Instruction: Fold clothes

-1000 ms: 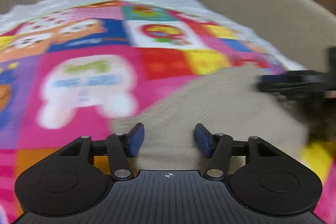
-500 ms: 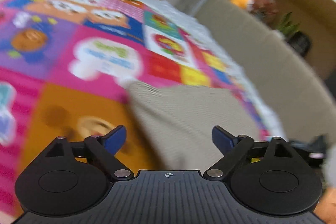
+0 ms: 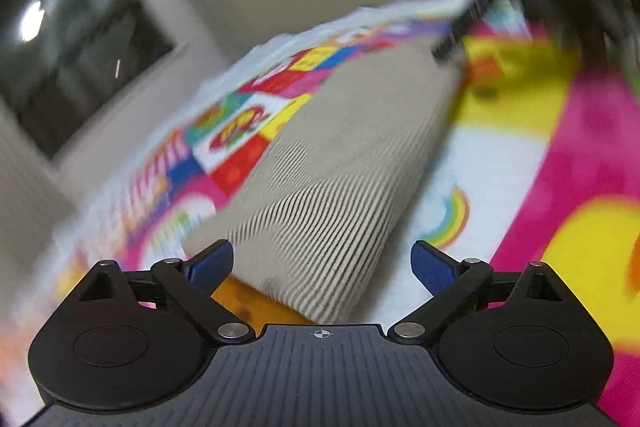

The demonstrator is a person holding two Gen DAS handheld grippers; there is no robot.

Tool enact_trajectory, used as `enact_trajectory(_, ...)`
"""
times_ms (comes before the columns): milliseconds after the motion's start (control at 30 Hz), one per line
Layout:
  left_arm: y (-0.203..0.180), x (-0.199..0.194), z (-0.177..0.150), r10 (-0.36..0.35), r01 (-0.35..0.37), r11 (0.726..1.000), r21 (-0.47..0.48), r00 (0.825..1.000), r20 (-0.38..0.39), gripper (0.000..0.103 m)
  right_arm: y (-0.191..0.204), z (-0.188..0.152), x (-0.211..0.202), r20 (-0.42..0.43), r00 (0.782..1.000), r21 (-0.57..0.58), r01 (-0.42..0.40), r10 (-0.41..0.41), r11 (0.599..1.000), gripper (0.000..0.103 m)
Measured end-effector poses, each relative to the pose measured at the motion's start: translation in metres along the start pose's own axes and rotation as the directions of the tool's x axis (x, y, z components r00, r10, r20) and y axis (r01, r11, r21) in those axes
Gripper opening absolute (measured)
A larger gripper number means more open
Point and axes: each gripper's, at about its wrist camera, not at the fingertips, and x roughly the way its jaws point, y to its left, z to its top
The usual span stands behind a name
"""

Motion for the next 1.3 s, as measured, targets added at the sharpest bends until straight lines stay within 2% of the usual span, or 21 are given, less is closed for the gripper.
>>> enact_trajectory(67,-0.016,0.012,-0.004,0.034,-0.035,0.984,0.177,0.999,0.009,0.099,0.015,0.000,-0.013,-0.011,1.000,-0.240,0.004,-0.007,0.971,0.060)
enact_trajectory(100,-0.023,0.019,-0.006,0.045,-0.048,0.966,0.253,0.999,0.016,0.099,0.025,-0.008,-0.014,-0.014,1.000,-0.374,0.014,-0.021,0.927,0.061)
enact_trajectory(167,-0.026,0.028,-0.009,0.040,-0.051,0.948,0.315,0.998,0.041,0.103,0.045,-0.023,-0.017,-0.016,0.999,-0.617,0.029,-0.049,0.787,0.061)
enact_trajectory(233,-0.017,0.036,-0.008,0.024,-0.035,0.953,0.300,0.999,0.040,0.103,0.065,-0.038,-0.018,-0.009,0.997,-0.810,0.037,-0.076,0.586,0.061)
enact_trajectory(267,-0.013,0.040,-0.009,0.025,-0.033,0.960,0.279,0.999,0.032,0.103,0.069,-0.046,-0.012,0.008,0.996,-0.859,0.049,-0.083,0.509,0.061)
enact_trajectory(300,-0.008,0.044,-0.009,0.026,-0.032,0.966,0.258,0.999,0.025,0.103,0.073,-0.054,-0.004,0.045,0.996,-0.897,0.077,-0.082,0.435,0.061)
enact_trajectory(400,0.001,0.051,-0.013,0.022,-0.026,0.979,0.201,1.000,0.022,0.103,0.079,-0.058,0.019,0.169,0.983,-0.932,0.182,-0.069,0.314,0.061)
enact_trajectory(433,0.002,0.051,-0.014,0.017,-0.022,0.980,0.196,1.000,0.026,0.099,0.081,-0.059,0.027,0.208,0.976,-0.937,0.217,-0.062,0.273,0.061)
enact_trajectory(467,0.001,0.050,-0.014,0.009,-0.014,0.979,0.202,1.000,0.028,0.092,0.082,-0.059,0.033,0.217,0.974,-0.947,0.227,-0.069,0.227,0.058)
enact_trajectory(500,0.000,0.049,-0.014,0.001,-0.007,0.978,0.210,1.000,0.027,0.072,0.083,-0.059,0.039,0.226,0.971,-0.955,0.236,-0.076,0.182,0.049)
enact_trajectory(533,-0.003,0.049,-0.013,-0.004,0.000,0.974,0.224,1.000,0.016,0.057,0.084,-0.059,0.044,0.235,0.968,-0.960,0.245,-0.082,0.136,0.040)
enact_trajectory(567,-0.006,0.049,-0.013,0.000,-0.002,0.971,0.240,1.000,0.010,0.054,0.084,-0.059,0.050,0.245,0.966,-0.964,0.252,-0.088,0.089,0.029)
enact_trajectory(600,-0.007,0.048,-0.014,-0.001,-0.001,0.969,0.246,1.000,0.007,0.048,0.085,-0.059,0.056,0.255,0.962,-0.965,0.260,-0.093,0.041,0.027)
enact_trajectory(667,-0.003,0.045,-0.013,-0.009,0.010,0.976,0.218,1.000,-0.006,0.041,0.085,-0.072,0.054,0.298,0.950,-0.949,0.285,-0.093,-0.133,0.020)
enact_trajectory(733,0.006,0.037,-0.010,-0.013,0.015,0.987,0.161,1.000,-0.013,0.032,0.087,-0.071,0.042,0.303,0.949,-0.944,0.286,-0.091,-0.163,0.019)
enact_trajectory(900,0.034,-0.015,0.003,0.022,-0.023,0.999,0.026,0.999,0.033,0.027,0.094,-0.057,-0.017,0.375,0.925,-0.912,0.356,-0.059,-0.202,0.018)
enact_trajectory(1033,0.047,-0.085,0.020,0.105,-0.108,0.994,0.019,0.988,0.113,0.020,0.103,-0.042,-0.086,0.436,0.900,-0.882,0.421,-0.028,-0.211,0.018)
enact_trajectory(1067,0.048,-0.106,0.023,0.129,-0.133,0.991,0.021,0.982,0.135,0.016,0.106,-0.041,-0.105,0.448,0.894,-0.876,0.434,-0.016,-0.212,0.018)
enact_trajectory(1100,0.050,-0.124,0.025,0.157,-0.162,0.987,0.017,0.975,0.155,0.005,0.108,-0.041,-0.124,0.459,0.888,-0.868,0.448,-0.005,-0.213,0.018)
enact_trajectory(1200,0.059,-0.172,0.030,0.226,-0.229,0.973,-0.010,0.953,0.203,0.005,0.116,-0.044,-0.169,0.474,0.880,-0.859,0.468,0.025,-0.208,0.019)
enact_trajectory(1300,0.064,-0.194,0.029,0.209,-0.195,0.977,-0.082,0.954,0.216,0.005,0.123,-0.055,-0.193,0.464,0.885,-0.862,0.461,0.037,-0.210,0.018)
